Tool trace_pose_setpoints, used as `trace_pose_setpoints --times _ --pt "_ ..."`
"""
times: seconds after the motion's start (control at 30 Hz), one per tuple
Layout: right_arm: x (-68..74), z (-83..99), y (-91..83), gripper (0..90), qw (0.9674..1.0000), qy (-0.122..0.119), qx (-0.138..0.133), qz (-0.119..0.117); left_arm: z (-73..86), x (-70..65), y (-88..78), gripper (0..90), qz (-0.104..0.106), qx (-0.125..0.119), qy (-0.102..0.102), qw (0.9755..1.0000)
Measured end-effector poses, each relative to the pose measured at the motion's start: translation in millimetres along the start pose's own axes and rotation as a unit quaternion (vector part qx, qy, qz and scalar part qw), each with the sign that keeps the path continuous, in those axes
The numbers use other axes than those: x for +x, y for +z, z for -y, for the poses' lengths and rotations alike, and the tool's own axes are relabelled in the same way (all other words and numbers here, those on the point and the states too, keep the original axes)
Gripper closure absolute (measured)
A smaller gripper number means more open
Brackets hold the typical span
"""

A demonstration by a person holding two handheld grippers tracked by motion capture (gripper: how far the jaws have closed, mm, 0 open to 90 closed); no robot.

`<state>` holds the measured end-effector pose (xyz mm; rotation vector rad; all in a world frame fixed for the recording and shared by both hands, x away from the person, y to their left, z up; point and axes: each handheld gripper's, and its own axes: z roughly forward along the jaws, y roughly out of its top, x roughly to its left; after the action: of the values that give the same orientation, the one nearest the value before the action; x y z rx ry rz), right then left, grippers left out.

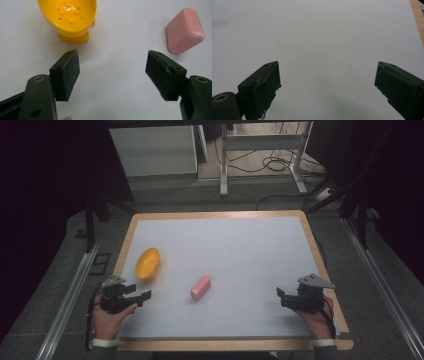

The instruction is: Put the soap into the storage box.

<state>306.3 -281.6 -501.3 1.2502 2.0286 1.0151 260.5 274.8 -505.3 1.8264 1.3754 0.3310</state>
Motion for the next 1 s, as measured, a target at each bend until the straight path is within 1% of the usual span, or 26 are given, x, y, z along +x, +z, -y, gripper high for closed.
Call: trace_pose_setpoints --times 0.13,0.4,0.47,0.5,0.57,0.73,0.77,1.0 --pt "0.8 -0.1 -0.6 7.5 1.0 -0.001 -0.006 0.007 -0.3 -0.2 -0.6 27.9 0.002 -0.003 -0.001 1.0" --pt "-0.2 -0.2 -2.5 8.2 0.9999 0.003 -0.008 0.007 -0.7 0.4 -3.1 28.4 0.003 -0.006 -0.003 1.0" --pt "-1.2 0.1 -2.8 8.2 0.9999 0.004 -0.009 0.008 -1.8 -1.2 -4.1 28.9 -0.001 -0.005 0.0 1.0" --pt "-1.2 0.1 -2.8 8.2 0.9999 0.004 -0.009 0.008 -1.8 -1.2 -4.1 29.0 -0.001 -0.005 0.0 1.0" --pt "-2.6 0.5 -3.0 8.2 0.9999 0.006 -0.007 0.009 -3.8 -4.1 -4.7 29.0 0.001 -0.004 0.006 1.0" --pt "-3.3 0.9 -3.1 8.2 0.9999 0.007 -0.006 0.009 -5.4 -7.0 -4.8 29.1 0.0 -0.003 0.01 0.9999" --pt "-3.8 1.0 -3.4 8.2 0.9999 0.007 -0.006 0.008 -6.6 -8.1 -5.6 29.1 0.001 -0.004 0.013 0.9999" --pt "-6.1 2.2 -3.9 8.2 0.9999 0.007 -0.004 0.008 -8.1 -8.5 -6.5 29.1 0.002 -0.003 0.011 0.9999"
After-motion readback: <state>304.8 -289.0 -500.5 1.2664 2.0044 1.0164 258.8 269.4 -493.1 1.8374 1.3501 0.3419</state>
